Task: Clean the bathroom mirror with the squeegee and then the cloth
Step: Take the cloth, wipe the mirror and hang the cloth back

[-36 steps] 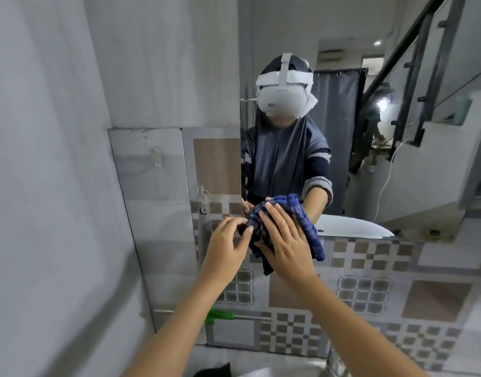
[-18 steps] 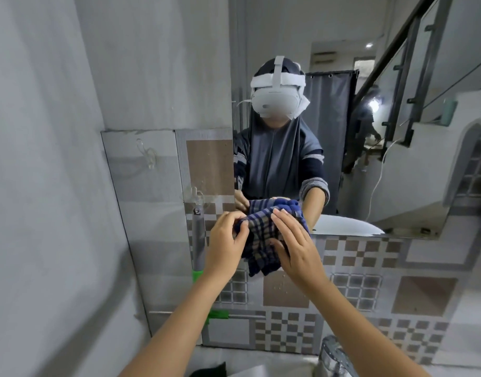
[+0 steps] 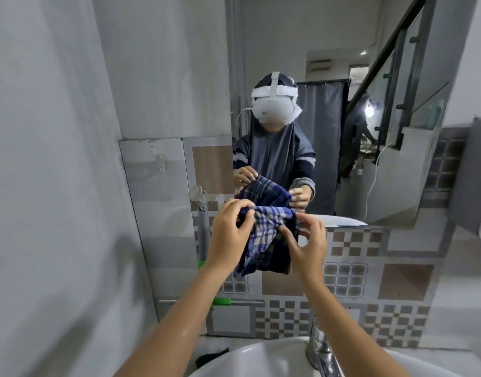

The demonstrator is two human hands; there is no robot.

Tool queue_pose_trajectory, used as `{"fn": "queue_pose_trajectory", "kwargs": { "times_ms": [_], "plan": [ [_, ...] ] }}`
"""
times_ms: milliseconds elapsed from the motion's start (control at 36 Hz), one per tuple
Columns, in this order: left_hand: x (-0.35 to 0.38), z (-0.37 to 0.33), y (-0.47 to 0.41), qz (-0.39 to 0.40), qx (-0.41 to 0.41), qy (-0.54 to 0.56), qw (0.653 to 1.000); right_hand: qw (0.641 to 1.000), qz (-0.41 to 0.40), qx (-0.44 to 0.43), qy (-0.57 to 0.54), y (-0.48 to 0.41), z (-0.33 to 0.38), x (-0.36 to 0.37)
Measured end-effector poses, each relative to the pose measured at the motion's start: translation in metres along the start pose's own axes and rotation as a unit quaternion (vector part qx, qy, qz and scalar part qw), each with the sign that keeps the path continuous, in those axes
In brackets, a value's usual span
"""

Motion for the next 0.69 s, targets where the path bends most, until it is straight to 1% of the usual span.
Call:
{"fn": "queue_pose_trajectory", "kwargs": {
  "times_ms": [56, 111, 139, 250, 333, 444, 500, 639, 694],
  "plan": [
    [-0.008, -0.003, 0.004, -0.013, -0.007, -0.001, 1.000, 0.997, 0.038, 0.048, -0.039, 0.000, 0.004, -0.004],
    [-0.016, -0.005, 0.008, -0.031, -0.019, -0.003, 0.999, 0.985, 0.077, 0.108, -0.109, 0.000, 0.009, -0.007],
    [-0.020, -0.006, 0.010, -0.041, -0.025, -0.004, 0.999, 0.980, 0.089, 0.120, -0.131, 0.001, 0.011, -0.008],
    [-0.037, -0.011, 0.020, -0.066, -0.041, -0.005, 0.997, 0.973, 0.135, 0.123, -0.145, 0.008, 0.021, -0.007],
    [-0.052, -0.013, 0.030, -0.069, -0.049, -0.005, 0.996, 0.969, 0.153, 0.131, -0.142, 0.014, 0.032, -0.004],
    [-0.075, -0.012, 0.052, -0.062, -0.061, -0.025, 0.996, 0.971, 0.174, 0.105, -0.128, 0.014, 0.052, -0.003],
    [-0.084, -0.011, 0.067, -0.042, -0.075, -0.026, 0.996, 0.972, 0.195, 0.080, -0.107, 0.013, 0.065, -0.001],
    [-0.096, -0.014, 0.098, 0.076, -0.139, 0.016, 0.987, 0.962, 0.262, 0.008, -0.078, 0.012, 0.095, 0.005],
    [-0.098, -0.018, 0.101, 0.108, -0.161, 0.026, 0.981, 0.955, 0.287, -0.027, -0.064, 0.014, 0.105, 0.007]
  ]
}}
Point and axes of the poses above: each hand's wrist, its own y-axis away from the middle knuckle, its own x-axis out of the palm, z = x × y, the point moved 1 cm from there along -y, towards the middle knuckle, and after that the axes turned 4 degrees about y, right-handed, at the moved point
